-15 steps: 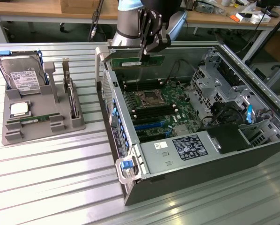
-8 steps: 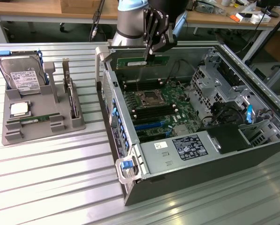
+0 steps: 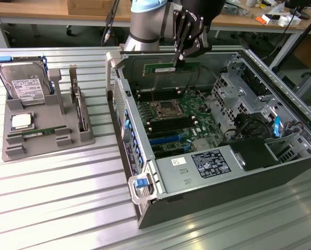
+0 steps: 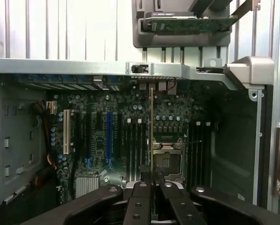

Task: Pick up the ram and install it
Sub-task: 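Pick up the ram and move it above insertion slot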

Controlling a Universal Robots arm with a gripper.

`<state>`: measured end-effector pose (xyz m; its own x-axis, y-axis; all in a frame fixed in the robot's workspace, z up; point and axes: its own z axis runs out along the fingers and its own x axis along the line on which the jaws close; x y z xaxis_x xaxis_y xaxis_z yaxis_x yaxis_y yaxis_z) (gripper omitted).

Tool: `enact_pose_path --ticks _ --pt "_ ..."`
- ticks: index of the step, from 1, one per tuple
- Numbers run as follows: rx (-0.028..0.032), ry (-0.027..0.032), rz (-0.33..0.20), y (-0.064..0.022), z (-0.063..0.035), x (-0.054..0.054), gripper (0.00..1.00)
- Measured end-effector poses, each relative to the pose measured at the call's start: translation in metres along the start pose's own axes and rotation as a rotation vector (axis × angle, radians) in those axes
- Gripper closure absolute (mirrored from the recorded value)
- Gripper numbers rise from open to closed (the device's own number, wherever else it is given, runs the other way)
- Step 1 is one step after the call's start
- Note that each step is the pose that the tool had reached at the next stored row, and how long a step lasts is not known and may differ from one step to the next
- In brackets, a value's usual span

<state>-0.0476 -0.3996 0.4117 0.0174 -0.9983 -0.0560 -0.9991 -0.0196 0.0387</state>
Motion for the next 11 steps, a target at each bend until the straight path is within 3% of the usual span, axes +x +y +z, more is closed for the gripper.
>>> enact_pose_path --ticks 11 --pt "0.0000 0.0001 0.000 -0.0349 -0.0014 0.001 0.87"
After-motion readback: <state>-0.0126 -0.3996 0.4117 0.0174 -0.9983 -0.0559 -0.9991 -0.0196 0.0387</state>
